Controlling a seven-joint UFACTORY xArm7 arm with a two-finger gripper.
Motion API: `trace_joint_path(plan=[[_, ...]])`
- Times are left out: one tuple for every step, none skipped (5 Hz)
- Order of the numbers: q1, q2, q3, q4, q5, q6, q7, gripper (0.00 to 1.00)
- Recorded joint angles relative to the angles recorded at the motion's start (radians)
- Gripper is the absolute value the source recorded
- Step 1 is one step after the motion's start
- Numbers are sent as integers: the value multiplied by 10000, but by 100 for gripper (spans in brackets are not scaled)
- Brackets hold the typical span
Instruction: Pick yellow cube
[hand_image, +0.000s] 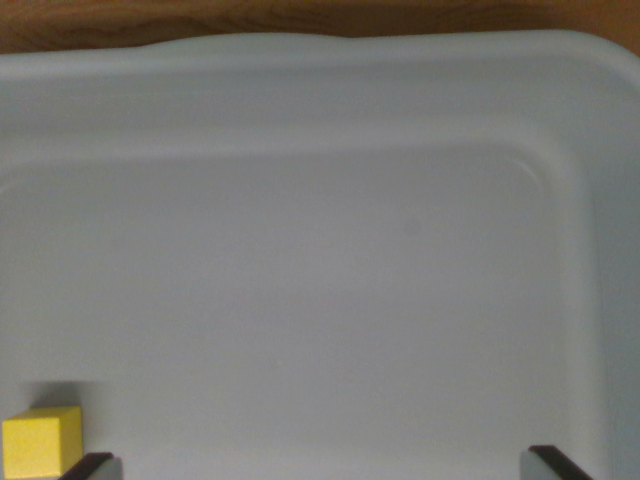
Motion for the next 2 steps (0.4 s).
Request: trace_joint_path(plan=[[0, 0, 0, 0, 0, 0, 0, 0], [30, 44, 30, -86, 2, -112, 48, 0]])
